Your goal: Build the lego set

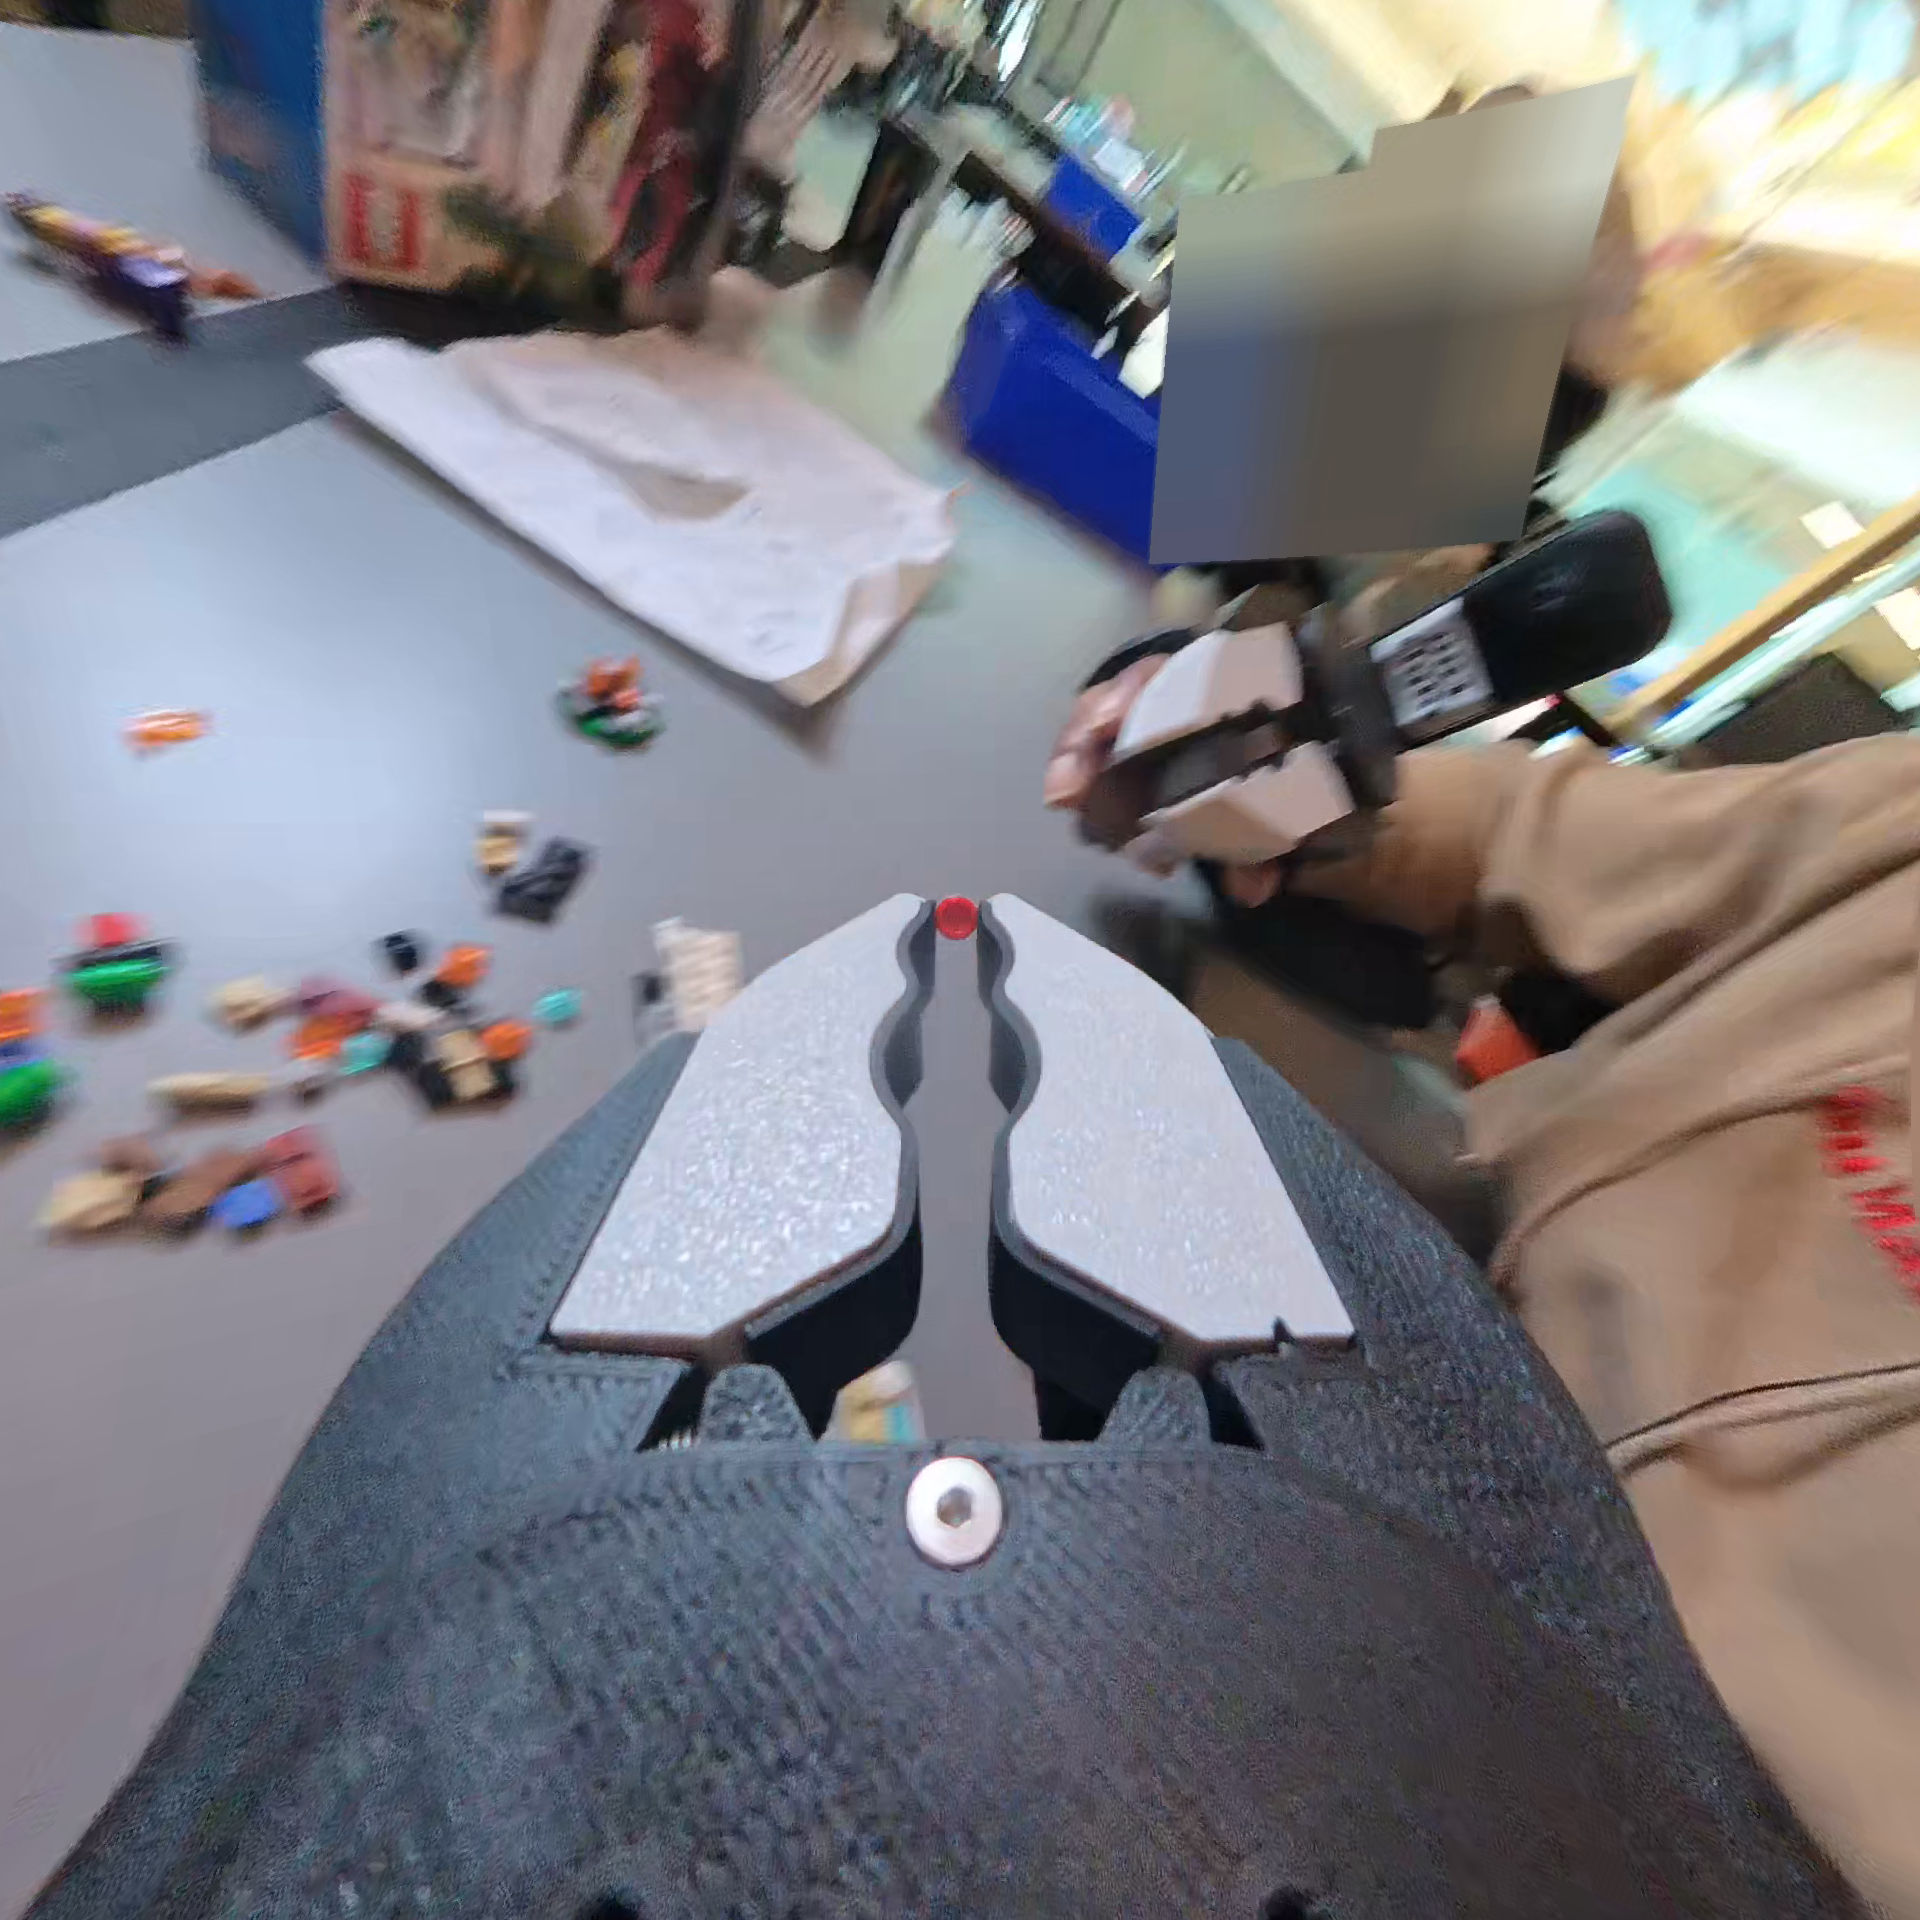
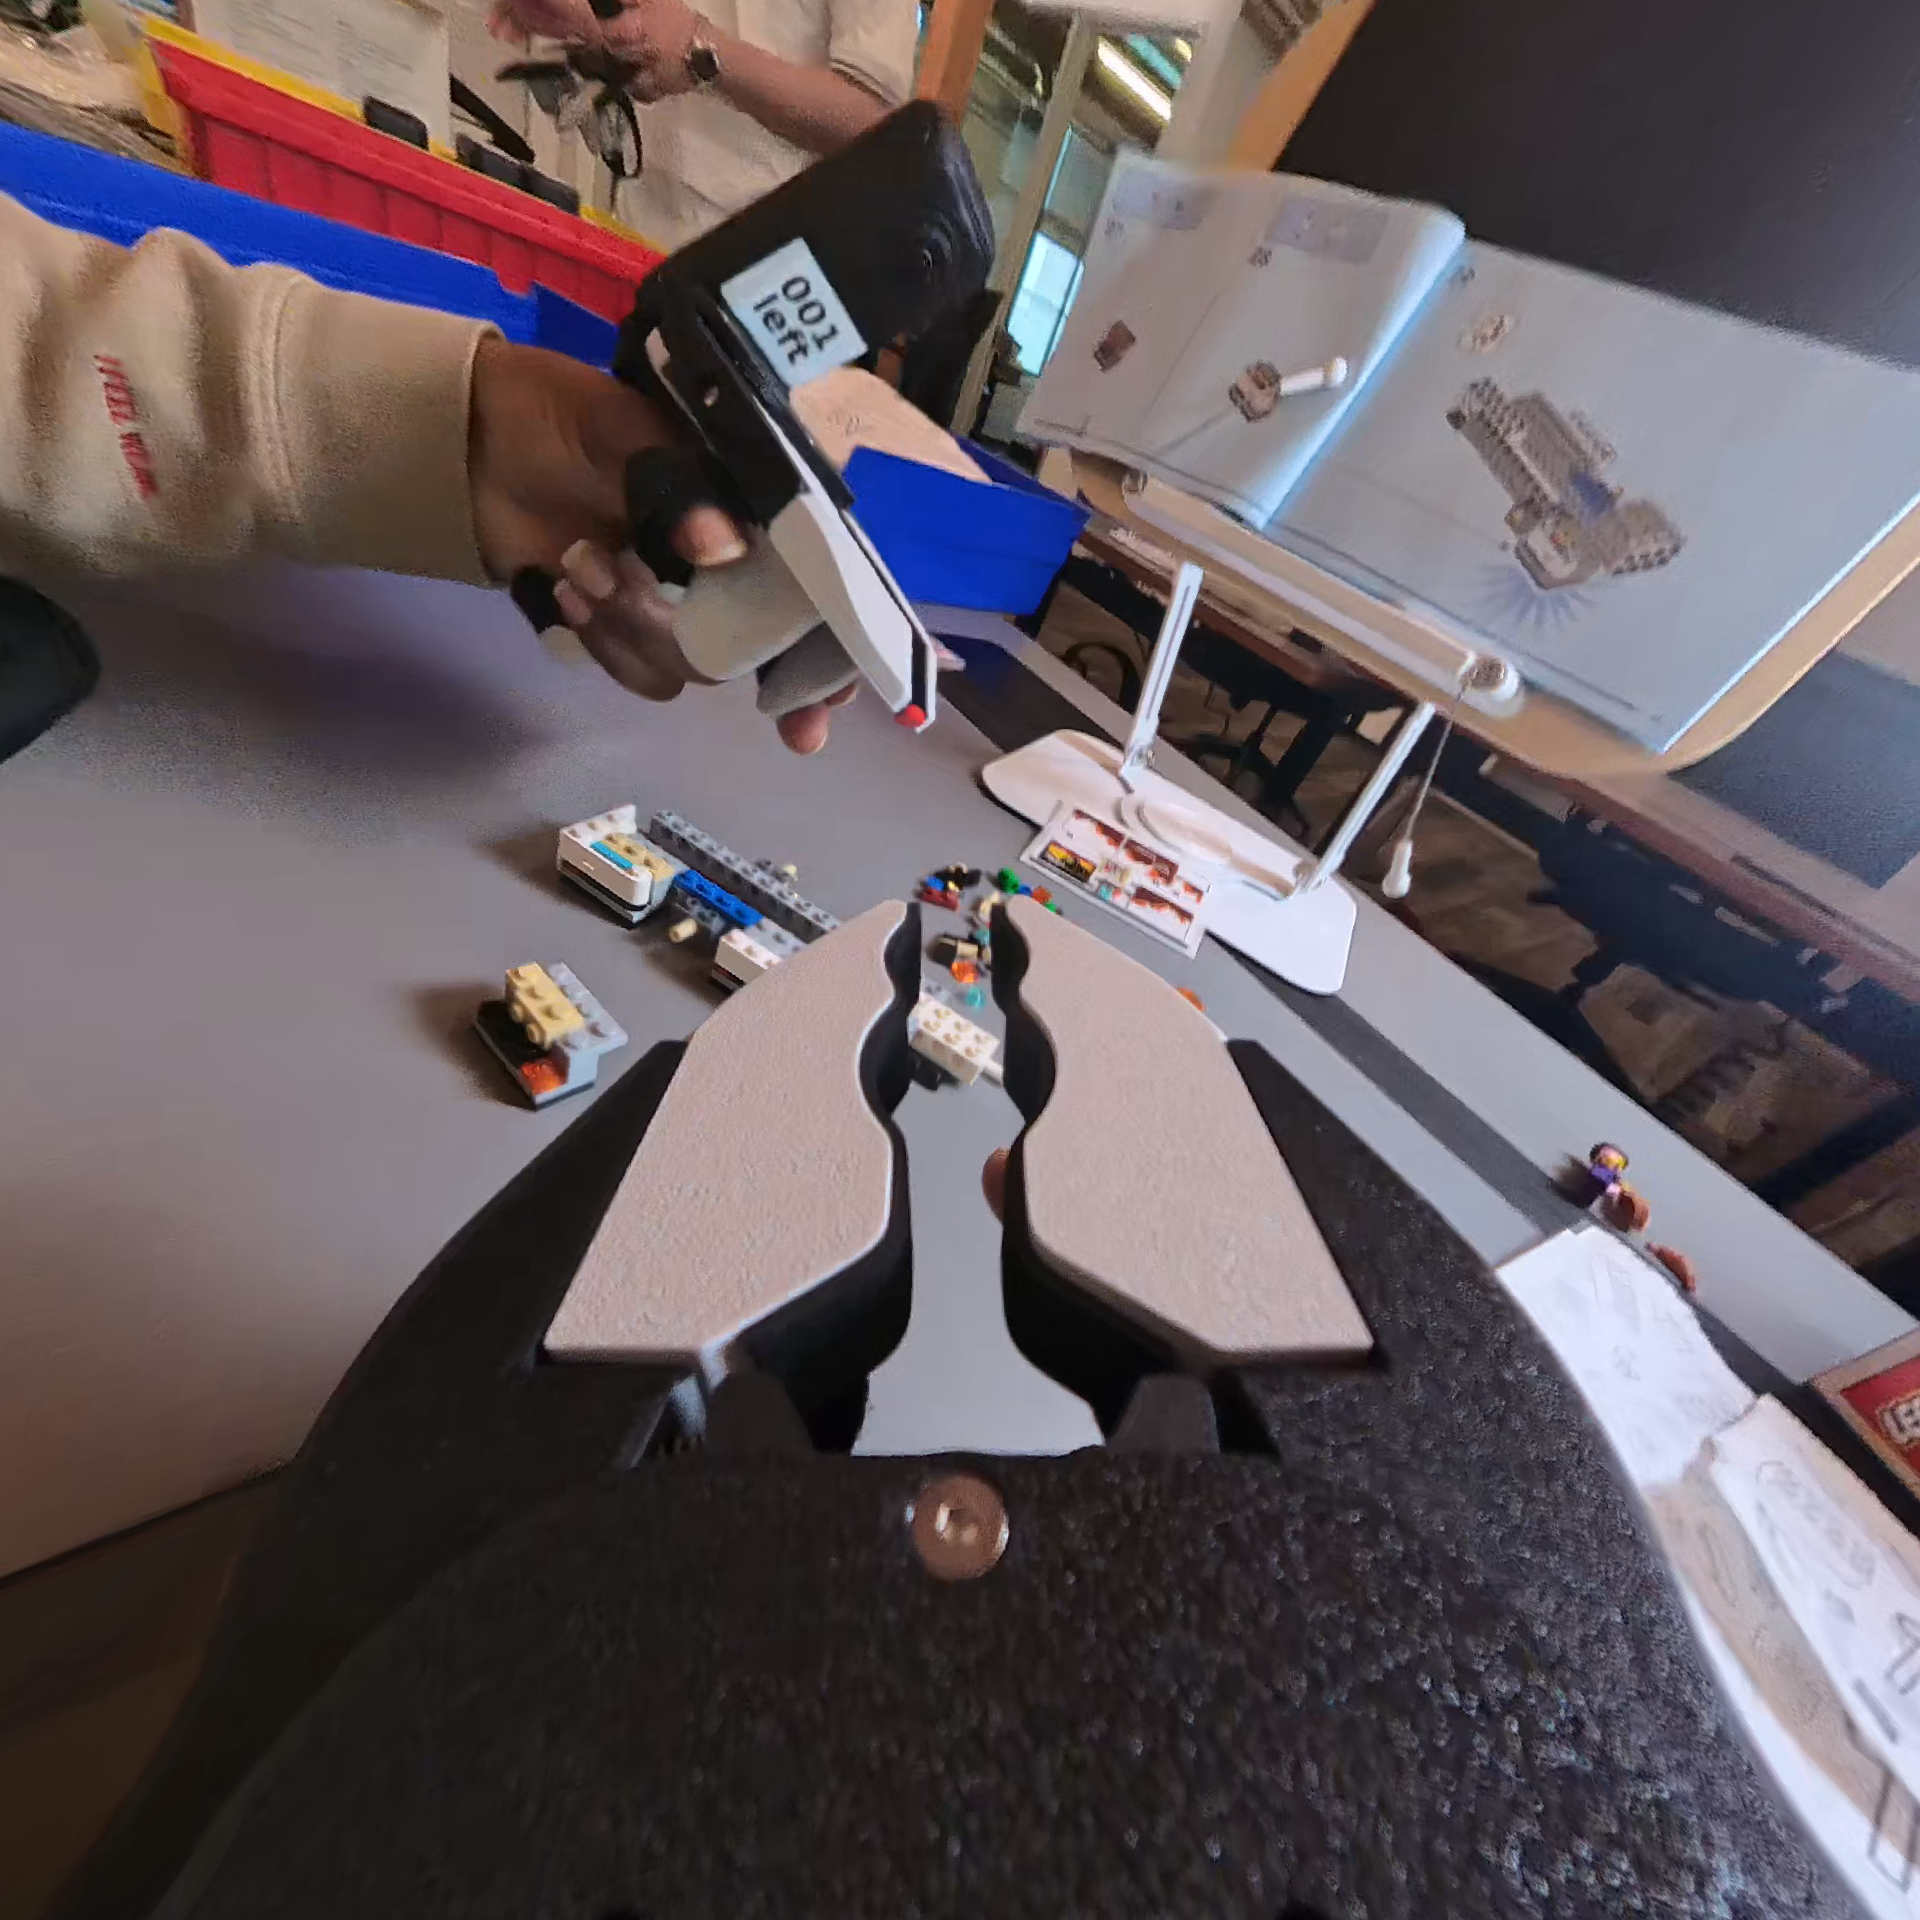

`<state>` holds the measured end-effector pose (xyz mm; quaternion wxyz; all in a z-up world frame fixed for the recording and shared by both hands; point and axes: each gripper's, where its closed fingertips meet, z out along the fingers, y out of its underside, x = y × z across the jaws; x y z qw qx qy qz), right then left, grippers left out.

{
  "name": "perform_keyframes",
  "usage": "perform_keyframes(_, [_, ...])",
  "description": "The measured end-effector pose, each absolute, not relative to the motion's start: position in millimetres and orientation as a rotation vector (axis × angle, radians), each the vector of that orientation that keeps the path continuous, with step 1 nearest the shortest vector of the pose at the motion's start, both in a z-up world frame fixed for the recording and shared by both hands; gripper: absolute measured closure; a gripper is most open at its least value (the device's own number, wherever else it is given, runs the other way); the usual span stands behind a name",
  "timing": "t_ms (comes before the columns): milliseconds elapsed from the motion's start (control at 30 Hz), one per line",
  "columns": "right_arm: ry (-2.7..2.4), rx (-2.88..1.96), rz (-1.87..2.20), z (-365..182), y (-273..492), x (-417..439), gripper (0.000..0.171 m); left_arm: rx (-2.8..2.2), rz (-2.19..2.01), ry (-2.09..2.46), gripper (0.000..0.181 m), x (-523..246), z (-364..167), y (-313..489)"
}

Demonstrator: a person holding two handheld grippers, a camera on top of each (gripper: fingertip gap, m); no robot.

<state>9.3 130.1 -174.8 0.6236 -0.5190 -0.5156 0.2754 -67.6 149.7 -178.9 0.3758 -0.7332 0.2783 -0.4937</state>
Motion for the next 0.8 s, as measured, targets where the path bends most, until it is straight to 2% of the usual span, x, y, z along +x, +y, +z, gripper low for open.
perform_keyframes(100, [-1.192,-1.042,0.633,-153.2,101.2,3.4,0.155,-1.660,-1.613,0.561,0.174,-33.7,-141.9,102.9])
perform_keyframes(233, [-1.217,-0.873,0.627,-132.7,58.1,-5.2,0.156,-1.579,-1.843,0.428,0.174,-8.3,-137.7,60.2])
perform_keyframes(800, [-1.277,-0.866,0.593,-143.9,47.4,-15.0,0.163,-1.539,-1.926,0.365,0.174,-1.8,-139.9,45.2])
